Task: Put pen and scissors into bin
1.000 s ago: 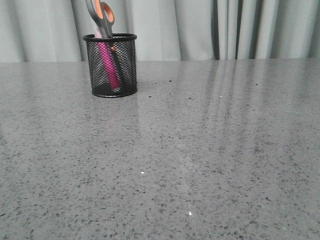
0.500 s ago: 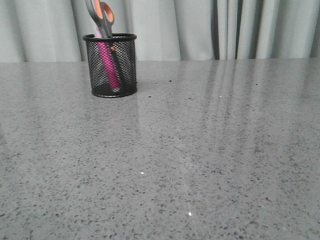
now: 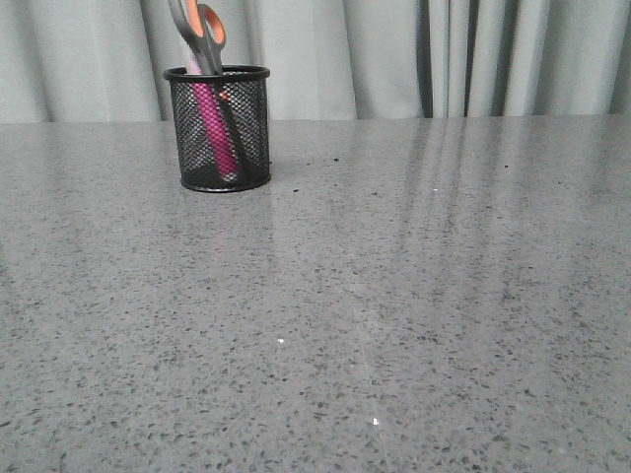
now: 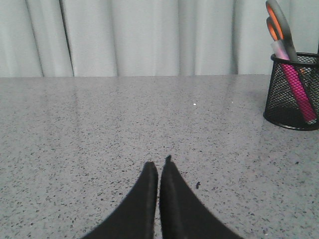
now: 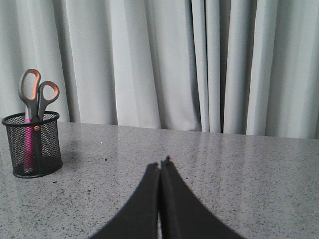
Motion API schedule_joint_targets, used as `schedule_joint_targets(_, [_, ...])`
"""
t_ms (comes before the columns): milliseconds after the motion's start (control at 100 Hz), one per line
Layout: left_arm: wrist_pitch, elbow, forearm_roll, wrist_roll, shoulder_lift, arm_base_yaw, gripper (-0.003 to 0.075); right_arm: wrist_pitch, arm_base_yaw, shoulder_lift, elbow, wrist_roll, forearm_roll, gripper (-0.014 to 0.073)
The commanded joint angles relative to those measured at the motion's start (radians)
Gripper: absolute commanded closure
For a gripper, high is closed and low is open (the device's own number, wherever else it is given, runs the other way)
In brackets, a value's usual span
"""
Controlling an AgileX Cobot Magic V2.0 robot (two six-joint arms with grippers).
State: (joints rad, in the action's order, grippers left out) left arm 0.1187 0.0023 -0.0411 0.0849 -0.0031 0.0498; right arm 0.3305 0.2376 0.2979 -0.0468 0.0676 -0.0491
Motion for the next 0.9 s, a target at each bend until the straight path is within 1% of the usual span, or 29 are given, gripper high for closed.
schedule_joint_targets(0, [-0.079, 0.043, -0.007, -0.014, -0.034, -0.006, 0.0739, 0.070, -0.007, 0.007, -0.022, 0.011, -0.001, 0.0662])
schedule_joint_targets(580, [-0.079, 0.043, -0.007, -0.014, -0.034, -0.006, 0.0739, 0.072, -0.007, 0.007, -0.018, 0.011, -0.001, 0.0662])
schedule_joint_targets(620, [-0.079, 0.043, -0.007, -0.014, -0.034, -0.006, 0.0739, 0.069, -0.007, 0.005, -0.014, 0.037, -0.001, 0.0662])
schedule_joint_targets(680, [-0.079, 0.043, -0.007, -0.014, -0.034, -0.006, 0.0739, 0.007, -0.007, -0.022, -0.011, 0.049, -0.016, 0.0662])
schedule_joint_targets(780, [-0.079, 0.043, -0.007, -0.014, -0.034, -0.006, 0.0739, -0.145, -0.024, -0.114, -0.004, 0.056, -0.031, 0.0662])
schedule_joint_targets(890, [-0.079, 0.043, -0.007, -0.014, -0.034, -0.006, 0.0739, -0.201, -0.063, -0.223, 0.039, 0.079, -0.029, 0.0662])
